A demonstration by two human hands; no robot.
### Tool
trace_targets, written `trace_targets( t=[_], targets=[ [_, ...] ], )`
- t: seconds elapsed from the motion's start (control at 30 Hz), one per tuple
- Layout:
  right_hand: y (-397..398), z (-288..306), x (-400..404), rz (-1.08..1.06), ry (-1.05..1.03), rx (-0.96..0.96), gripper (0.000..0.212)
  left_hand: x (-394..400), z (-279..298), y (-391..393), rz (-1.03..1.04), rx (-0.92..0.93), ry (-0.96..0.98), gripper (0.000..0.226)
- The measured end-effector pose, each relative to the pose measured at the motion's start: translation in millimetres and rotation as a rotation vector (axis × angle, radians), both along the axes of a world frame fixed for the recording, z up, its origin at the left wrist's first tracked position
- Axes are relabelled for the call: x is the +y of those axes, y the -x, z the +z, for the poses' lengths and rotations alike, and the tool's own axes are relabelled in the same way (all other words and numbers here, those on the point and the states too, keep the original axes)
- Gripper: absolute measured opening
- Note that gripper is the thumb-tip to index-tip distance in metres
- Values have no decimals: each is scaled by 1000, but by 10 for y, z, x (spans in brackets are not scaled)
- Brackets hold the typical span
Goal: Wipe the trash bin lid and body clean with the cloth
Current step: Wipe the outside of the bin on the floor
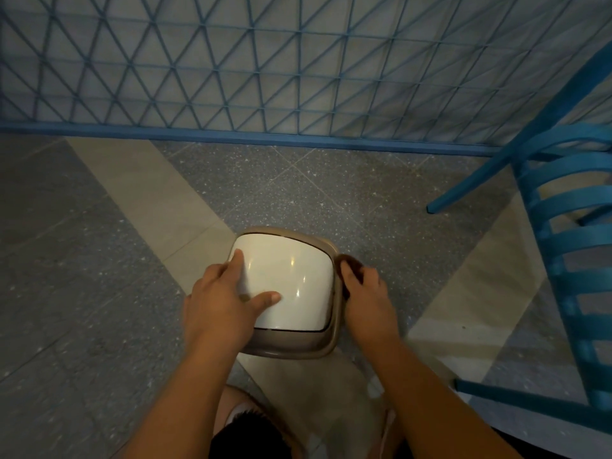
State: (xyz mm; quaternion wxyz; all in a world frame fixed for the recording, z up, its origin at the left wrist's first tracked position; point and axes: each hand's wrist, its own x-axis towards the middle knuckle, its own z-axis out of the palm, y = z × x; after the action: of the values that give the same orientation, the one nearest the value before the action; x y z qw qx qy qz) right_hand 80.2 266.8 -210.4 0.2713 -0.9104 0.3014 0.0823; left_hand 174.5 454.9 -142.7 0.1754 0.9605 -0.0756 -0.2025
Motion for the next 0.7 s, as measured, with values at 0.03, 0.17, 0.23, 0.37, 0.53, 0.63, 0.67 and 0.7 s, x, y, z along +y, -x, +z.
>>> trace_targets(
  t=[0.03, 0.17, 0.23, 0.37, 0.53, 0.63, 0.67, 0.7],
  targets=[
    [56, -4, 12, 38, 2, 15, 64, -3, 4, -2, 4, -1, -8, 93],
    [583, -106, 368, 139, 38, 68, 66, -26, 31, -11, 10, 13, -34, 93],
    [752, -170, 474, 102, 8, 48, 67, -27, 16, -3, -2, 11, -17, 92],
    [663, -213, 310, 137, 96, 6, 68, -27, -1, -1, -13, 19, 5, 91],
    [164, -44, 83, 57, 38, -18, 62, -53, 0, 7, 2, -11, -5, 92],
    [320, -129, 228, 107, 98, 3, 43, -71, -5, 11, 5, -23, -18, 92],
    [432, -144, 309, 114, 127, 13, 43, -74, -2, 13, 7, -20, -21, 91],
    [569, -167, 412, 129, 93, -17, 40, -76, -2, 17, 5, -21, -21, 91]
  ],
)
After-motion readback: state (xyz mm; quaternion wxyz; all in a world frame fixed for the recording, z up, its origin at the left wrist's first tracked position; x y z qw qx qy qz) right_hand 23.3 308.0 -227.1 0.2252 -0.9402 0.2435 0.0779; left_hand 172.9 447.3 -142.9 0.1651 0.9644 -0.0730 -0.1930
